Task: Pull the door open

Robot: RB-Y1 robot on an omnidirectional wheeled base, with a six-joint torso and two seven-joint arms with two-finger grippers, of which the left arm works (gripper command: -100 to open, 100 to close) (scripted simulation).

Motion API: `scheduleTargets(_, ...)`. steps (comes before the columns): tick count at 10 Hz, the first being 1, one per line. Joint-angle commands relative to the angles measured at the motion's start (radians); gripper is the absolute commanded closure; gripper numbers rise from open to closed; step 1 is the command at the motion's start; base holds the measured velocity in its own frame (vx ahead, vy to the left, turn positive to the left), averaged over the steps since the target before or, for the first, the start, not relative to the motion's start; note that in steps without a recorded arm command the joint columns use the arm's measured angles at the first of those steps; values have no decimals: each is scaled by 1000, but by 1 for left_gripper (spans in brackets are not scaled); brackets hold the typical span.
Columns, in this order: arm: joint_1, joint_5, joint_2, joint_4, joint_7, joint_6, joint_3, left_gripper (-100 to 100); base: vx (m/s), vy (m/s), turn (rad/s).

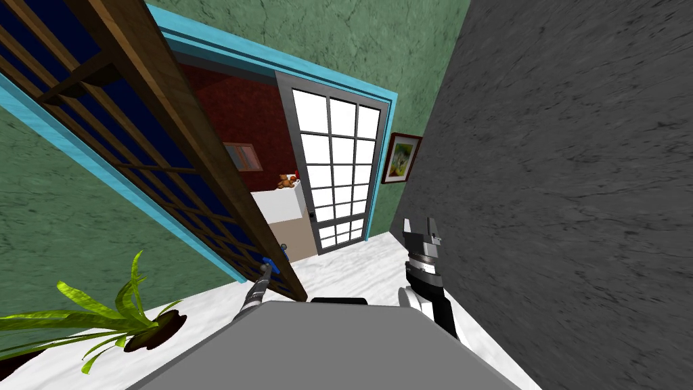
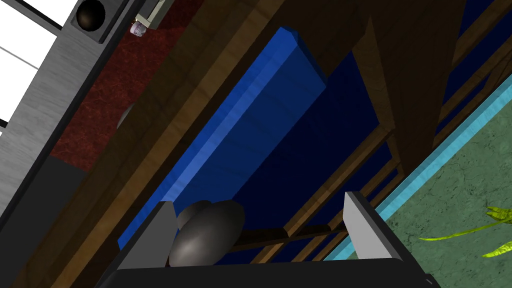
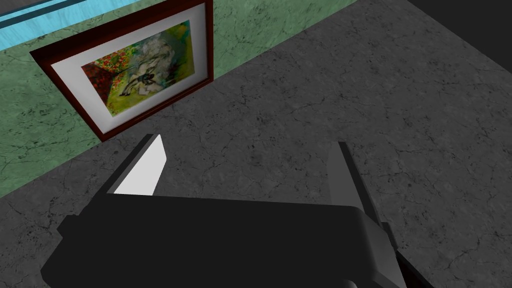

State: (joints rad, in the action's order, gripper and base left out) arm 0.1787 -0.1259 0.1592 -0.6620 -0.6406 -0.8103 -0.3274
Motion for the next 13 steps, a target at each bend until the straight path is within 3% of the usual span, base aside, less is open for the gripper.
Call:
scheduleTargets(1, 3, -23, 26, 14, 36, 0, -18, 100, -6, -1, -2)
scheduleTargets(8, 3, -64, 38, 16, 157, -6, 15, 100, -16, 3, -19)
scheduleTargets(13, 2, -73, 41, 16, 183, -7, 22, 100, -8, 2, -4)
